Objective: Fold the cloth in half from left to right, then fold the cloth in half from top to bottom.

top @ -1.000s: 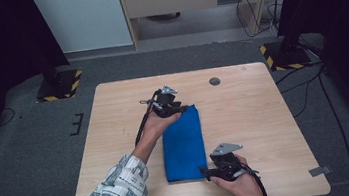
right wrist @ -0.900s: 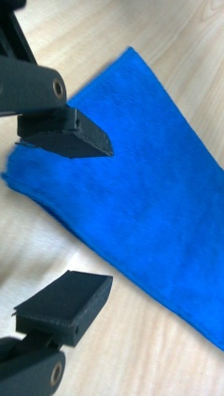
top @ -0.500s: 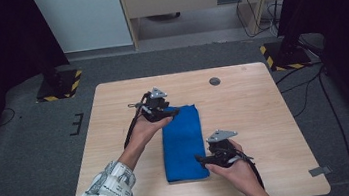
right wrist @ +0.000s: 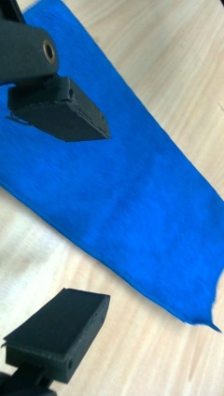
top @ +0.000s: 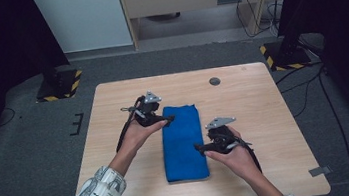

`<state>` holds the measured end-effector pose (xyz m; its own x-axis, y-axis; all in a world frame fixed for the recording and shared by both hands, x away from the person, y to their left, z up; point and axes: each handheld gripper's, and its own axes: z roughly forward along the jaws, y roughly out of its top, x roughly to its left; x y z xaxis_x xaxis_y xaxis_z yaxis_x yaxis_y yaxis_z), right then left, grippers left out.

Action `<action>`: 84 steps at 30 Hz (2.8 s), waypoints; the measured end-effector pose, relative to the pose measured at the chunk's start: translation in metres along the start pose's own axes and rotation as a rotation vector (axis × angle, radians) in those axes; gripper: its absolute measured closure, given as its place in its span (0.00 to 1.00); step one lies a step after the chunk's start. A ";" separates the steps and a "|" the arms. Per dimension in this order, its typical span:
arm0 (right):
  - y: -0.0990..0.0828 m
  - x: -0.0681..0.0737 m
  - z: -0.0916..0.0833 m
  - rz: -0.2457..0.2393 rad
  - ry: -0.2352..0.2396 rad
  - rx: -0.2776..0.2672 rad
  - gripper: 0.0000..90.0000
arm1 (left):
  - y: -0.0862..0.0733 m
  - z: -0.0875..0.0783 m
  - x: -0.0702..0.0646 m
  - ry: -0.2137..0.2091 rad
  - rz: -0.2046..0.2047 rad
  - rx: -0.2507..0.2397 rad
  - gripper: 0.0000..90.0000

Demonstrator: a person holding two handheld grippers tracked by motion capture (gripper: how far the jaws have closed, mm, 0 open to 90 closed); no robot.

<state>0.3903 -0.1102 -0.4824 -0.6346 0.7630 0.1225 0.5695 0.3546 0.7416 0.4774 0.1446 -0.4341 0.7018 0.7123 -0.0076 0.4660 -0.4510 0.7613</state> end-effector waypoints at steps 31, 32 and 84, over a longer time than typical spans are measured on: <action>0.084 -0.059 0.034 -0.026 -0.043 -0.018 0.23 | -0.006 0.005 0.049 0.044 -0.075 -0.013 0.16; 0.086 -0.062 0.038 -0.026 -0.047 -0.015 0.28 | -0.006 0.007 0.052 0.047 -0.090 -0.027 0.16; 0.083 -0.087 0.142 0.004 -0.032 0.102 0.78 | -0.039 0.097 0.058 0.001 -0.104 0.081 0.69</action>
<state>0.5669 -0.0705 -0.5252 -0.6163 0.7807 0.1032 0.6233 0.4035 0.6698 0.5523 0.1511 -0.5273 0.6466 0.7583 -0.0829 0.5786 -0.4166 0.7012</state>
